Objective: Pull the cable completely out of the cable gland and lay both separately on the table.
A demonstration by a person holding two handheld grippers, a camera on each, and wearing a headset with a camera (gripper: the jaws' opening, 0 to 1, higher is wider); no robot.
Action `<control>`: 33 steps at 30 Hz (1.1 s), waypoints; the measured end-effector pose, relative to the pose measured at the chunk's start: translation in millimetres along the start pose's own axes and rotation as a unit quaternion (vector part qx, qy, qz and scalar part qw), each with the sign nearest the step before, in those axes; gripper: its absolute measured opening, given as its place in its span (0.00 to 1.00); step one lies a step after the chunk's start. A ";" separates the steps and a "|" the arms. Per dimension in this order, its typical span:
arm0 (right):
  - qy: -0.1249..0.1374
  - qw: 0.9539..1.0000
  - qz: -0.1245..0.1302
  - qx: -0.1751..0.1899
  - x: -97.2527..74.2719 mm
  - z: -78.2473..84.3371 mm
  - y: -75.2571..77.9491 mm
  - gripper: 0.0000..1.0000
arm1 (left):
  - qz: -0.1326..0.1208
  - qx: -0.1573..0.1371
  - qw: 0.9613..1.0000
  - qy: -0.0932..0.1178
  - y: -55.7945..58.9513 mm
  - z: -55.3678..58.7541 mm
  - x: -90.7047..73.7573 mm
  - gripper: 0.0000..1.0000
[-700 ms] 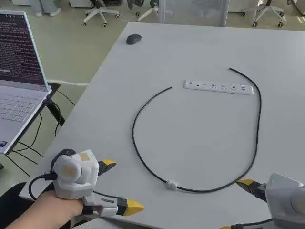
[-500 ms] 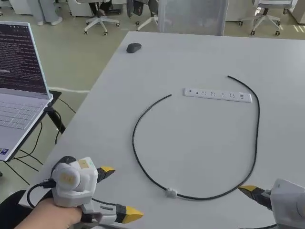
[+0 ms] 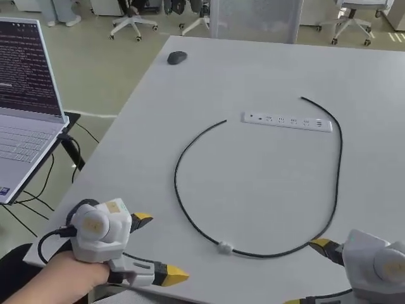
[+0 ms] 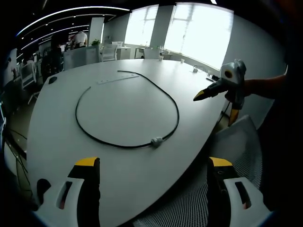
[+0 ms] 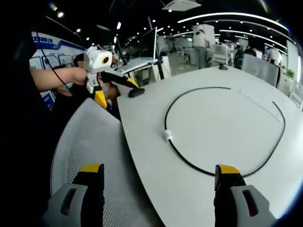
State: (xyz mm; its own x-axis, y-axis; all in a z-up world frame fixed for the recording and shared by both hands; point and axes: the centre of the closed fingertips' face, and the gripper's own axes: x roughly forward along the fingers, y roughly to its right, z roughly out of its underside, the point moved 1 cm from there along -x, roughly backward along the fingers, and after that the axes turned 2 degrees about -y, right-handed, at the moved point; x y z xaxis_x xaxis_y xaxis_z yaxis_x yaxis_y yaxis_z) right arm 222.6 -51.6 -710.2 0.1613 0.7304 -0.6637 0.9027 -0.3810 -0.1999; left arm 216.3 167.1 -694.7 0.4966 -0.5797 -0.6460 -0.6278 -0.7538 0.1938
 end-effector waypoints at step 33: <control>-0.014 1.000 0.005 0.011 26.1 -10.9 9.4 0.93 | 0.024 0.014 0.999 -0.021 -15.5 7.2 10.6 0.93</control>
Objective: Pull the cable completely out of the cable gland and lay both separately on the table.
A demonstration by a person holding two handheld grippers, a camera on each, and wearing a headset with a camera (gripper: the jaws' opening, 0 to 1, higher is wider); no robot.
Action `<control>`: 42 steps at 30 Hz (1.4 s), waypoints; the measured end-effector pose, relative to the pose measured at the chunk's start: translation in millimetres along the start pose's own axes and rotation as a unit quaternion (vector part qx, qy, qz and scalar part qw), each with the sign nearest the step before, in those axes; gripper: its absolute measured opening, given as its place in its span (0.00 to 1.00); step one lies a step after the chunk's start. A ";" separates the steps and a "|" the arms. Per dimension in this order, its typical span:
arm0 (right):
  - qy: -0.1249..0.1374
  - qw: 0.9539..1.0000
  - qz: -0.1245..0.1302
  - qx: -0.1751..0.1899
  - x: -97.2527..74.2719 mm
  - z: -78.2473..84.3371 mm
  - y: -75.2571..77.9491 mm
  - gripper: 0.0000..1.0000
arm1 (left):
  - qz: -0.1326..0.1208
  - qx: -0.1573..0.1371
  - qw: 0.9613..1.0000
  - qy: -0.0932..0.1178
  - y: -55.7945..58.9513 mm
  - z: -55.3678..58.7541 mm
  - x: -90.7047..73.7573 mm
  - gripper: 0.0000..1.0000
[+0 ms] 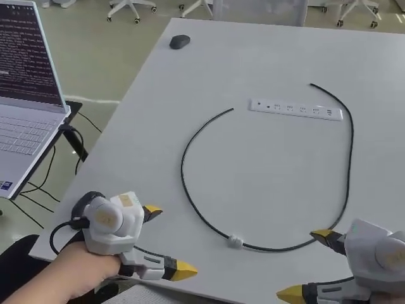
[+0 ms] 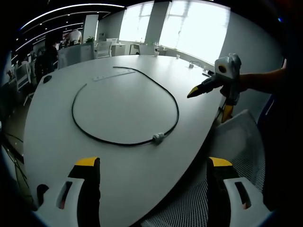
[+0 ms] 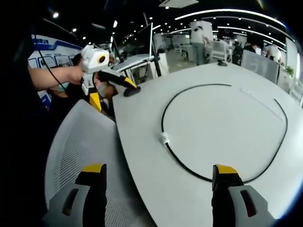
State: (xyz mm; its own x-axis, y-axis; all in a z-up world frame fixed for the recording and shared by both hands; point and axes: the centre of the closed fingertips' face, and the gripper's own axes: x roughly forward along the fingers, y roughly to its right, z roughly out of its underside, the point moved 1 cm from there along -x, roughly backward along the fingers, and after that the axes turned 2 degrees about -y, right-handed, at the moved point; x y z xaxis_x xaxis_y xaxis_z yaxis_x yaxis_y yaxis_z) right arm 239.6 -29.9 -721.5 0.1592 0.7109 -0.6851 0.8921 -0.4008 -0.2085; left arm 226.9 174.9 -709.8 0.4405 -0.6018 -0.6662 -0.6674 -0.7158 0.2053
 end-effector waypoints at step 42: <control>-0.053 0.998 -0.022 -0.026 87.5 -34.2 20.6 0.67 | 0.025 -0.006 1.000 0.009 -11.9 6.6 15.8 0.90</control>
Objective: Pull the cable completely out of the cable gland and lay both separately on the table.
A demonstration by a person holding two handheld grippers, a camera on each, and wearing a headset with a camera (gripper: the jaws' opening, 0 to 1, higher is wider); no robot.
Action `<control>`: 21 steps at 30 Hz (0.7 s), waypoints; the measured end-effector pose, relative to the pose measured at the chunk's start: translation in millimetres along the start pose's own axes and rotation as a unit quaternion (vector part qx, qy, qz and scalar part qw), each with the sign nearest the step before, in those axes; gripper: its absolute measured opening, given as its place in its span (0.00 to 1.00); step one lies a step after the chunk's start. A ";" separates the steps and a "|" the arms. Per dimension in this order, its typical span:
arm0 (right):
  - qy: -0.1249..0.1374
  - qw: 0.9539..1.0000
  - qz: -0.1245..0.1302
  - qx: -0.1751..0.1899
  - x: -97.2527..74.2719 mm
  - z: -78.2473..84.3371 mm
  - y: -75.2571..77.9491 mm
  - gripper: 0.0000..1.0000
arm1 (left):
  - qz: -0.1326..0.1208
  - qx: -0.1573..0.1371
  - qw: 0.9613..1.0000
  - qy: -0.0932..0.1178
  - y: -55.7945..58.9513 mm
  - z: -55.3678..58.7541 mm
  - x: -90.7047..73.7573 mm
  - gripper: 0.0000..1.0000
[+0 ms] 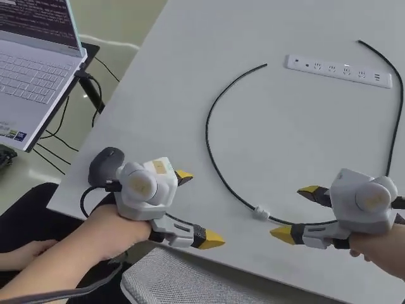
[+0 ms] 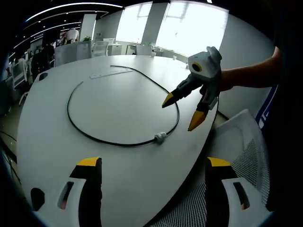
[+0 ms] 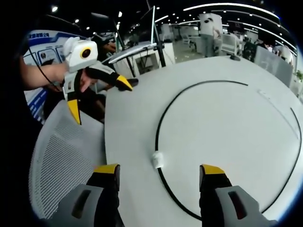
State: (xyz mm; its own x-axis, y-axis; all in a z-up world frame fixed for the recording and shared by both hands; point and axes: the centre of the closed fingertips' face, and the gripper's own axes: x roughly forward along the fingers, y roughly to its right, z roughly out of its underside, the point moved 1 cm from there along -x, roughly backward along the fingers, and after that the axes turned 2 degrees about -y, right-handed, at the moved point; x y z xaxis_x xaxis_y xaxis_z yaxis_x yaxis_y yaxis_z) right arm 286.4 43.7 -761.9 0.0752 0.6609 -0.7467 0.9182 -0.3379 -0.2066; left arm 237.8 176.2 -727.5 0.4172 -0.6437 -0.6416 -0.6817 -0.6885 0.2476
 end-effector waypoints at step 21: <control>-0.064 0.997 -0.014 -0.048 36.9 8.5 -1.6 0.41 | 0.007 -0.001 1.000 -0.011 -7.6 14.8 0.7 0.88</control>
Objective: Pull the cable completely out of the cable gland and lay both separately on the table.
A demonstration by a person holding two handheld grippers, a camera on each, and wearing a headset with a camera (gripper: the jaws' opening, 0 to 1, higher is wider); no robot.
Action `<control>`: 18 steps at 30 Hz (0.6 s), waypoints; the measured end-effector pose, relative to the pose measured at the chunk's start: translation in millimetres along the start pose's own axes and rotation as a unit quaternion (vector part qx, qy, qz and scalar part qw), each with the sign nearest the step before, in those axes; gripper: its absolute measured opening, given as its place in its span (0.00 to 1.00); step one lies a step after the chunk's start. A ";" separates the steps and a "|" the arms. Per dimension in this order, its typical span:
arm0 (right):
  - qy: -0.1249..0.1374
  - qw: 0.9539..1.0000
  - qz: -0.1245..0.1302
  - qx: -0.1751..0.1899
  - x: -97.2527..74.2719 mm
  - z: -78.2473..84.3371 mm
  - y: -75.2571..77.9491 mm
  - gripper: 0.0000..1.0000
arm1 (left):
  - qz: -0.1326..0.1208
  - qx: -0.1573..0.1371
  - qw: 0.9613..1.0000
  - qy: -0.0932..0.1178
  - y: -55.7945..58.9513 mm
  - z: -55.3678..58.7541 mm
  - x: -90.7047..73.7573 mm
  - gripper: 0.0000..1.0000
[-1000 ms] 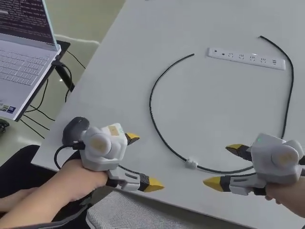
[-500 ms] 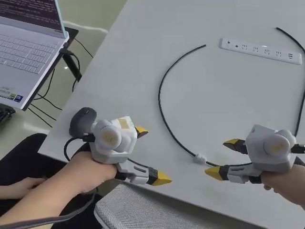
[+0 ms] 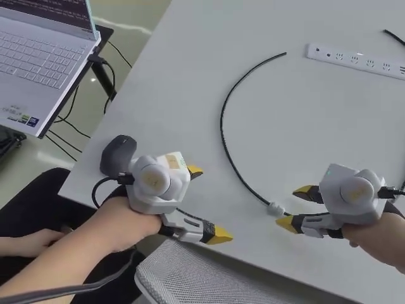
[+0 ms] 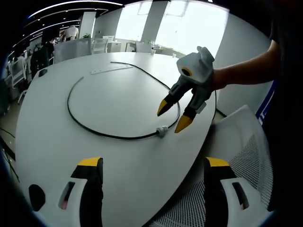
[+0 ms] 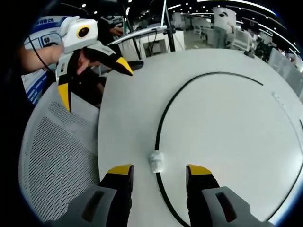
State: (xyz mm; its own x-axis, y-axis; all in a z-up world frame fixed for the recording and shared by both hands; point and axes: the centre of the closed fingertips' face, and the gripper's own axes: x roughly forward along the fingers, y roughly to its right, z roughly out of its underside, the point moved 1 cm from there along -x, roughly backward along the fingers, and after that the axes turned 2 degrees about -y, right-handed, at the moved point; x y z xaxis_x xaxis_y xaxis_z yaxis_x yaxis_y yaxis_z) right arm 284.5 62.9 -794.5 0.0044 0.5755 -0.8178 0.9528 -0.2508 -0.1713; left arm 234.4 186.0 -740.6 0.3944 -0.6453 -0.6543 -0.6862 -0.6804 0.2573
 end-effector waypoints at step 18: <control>-0.036 0.998 -0.005 -0.041 12.1 7.1 -1.4 0.21 | 0.005 0.004 1.000 -0.013 0.3 6.8 0.0 0.85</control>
State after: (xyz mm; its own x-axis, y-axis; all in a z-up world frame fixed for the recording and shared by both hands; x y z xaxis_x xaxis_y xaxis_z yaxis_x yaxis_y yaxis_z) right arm 281.1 64.7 -808.0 -0.0243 0.5188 -0.8545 0.9744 -0.1788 -0.1363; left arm 230.2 188.1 -745.4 0.3725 -0.6425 -0.6696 -0.6946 -0.6716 0.2580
